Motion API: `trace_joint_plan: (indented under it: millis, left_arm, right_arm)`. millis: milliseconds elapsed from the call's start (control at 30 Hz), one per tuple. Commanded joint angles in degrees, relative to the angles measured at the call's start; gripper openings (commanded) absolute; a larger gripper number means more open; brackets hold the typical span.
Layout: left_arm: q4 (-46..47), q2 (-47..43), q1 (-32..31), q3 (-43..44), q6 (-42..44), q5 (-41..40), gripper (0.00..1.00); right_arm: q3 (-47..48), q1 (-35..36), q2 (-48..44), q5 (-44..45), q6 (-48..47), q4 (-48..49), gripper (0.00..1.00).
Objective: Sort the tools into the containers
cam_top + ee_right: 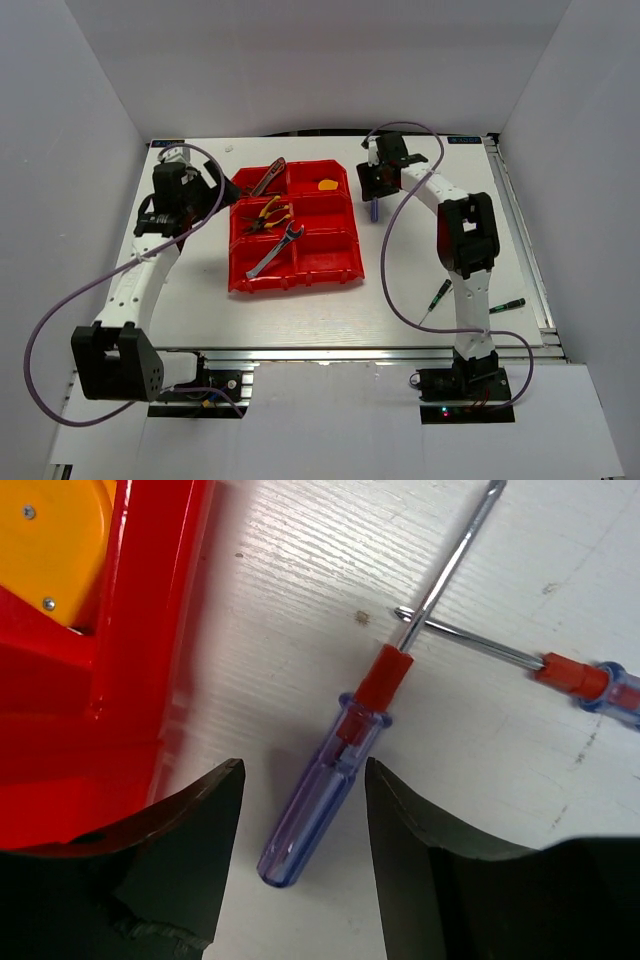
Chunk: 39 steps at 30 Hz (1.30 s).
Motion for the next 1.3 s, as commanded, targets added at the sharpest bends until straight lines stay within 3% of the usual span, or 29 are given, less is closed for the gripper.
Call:
trace_joint_plan:
  millis: [0,133,433,767,1033,1167,1267]
  left_arm:
    - [0.8,-4.89,0.15,-1.0,-0.88,-3.1,0.98]
    - [-0.25,-5.34,0.24,-0.83,-0.53,-4.34,0.98]
    - [-0.43,-3.85,0.5,-0.04,-0.26,-4.34,0.98]
    - [-0.08,-3.67,0.5,-0.39,-0.35,-3.73,0.98]
    - [0.8,-4.28,0.59,-1.62,-0.79,-3.11,0.98]
    - [1.24,-4.46,0.59,-2.24,-1.14,-2.76,0.98]
    - [1.33,-4.99,0.59,-2.59,-1.14,-2.76,0.98]
  right_arm:
    - [1.8,0.97,1.47,2.48,1.39,2.22,0.57]
    - [-0.13,0.97,2.27,5.46,1.39,2.93,0.5]
    - [-5.76,1.06,0.34,6.43,1.39,4.95,0.45]
    - [-11.65,-0.08,-6.16,3.27,1.39,7.75,0.17]
    - [-15.52,-1.57,-16.09,-6.21,-2.74,15.05,0.1]
    - [-17.02,-1.4,-18.56,-15.17,-10.36,17.07,0.09]
    - [-15.01,-1.14,-17.77,-26.58,-16.78,14.98,0.06]
